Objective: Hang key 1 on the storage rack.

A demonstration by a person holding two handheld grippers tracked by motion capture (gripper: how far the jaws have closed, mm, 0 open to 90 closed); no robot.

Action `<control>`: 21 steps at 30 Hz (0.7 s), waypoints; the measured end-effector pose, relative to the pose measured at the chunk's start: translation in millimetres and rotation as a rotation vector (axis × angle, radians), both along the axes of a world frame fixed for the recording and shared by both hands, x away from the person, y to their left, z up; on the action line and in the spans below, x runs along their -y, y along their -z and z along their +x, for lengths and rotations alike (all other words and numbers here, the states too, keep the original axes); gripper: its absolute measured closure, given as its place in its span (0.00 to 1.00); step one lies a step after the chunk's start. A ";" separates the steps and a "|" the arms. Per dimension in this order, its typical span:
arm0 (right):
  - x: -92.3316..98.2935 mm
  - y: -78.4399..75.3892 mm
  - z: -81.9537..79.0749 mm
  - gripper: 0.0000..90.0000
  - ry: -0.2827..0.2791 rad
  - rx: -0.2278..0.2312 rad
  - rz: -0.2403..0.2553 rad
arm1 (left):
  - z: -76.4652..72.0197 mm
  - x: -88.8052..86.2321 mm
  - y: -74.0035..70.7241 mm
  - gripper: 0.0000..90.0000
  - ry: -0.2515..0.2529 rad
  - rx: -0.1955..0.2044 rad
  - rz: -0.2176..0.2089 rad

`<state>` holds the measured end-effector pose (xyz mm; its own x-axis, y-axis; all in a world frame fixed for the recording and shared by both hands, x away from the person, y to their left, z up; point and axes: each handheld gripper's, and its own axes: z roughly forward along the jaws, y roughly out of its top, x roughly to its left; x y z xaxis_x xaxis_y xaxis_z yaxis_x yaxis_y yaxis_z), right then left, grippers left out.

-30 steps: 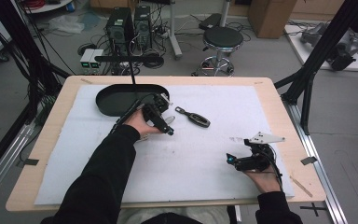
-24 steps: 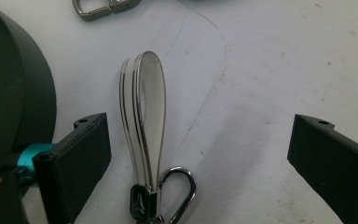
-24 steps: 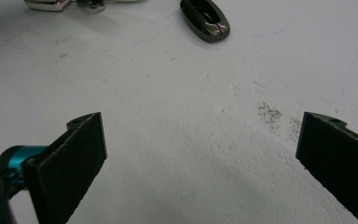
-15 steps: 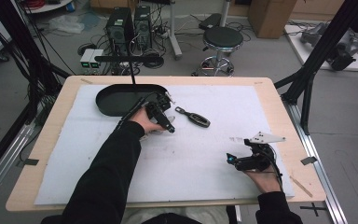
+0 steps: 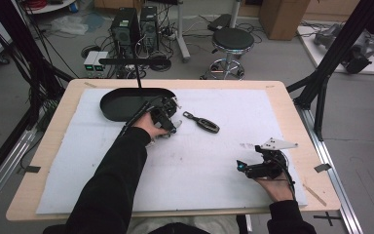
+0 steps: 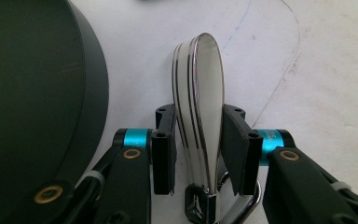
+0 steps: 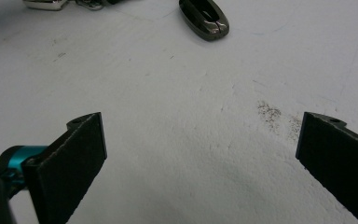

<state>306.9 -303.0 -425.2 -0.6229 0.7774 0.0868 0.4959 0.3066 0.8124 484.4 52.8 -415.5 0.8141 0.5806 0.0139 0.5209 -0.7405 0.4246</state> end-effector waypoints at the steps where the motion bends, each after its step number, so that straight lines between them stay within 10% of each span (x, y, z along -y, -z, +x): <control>1: 0.0 0.1 0.0 0.01 0.001 -0.001 -0.001 | -1.1 1.7 -0.3 0.78 0.004 0.006 0.008; 21: 1.5 -0.1 -0.7 0.01 0.006 0.006 -0.001 | -3.0 -22.4 -26.0 0.86 0.005 0.031 -0.026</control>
<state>306.1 -304.5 -425.0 -0.6188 0.7812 0.0822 0.4929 0.3046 0.8151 481.3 75.3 -389.5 0.8162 0.5773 0.0236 0.5039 -0.7312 0.4598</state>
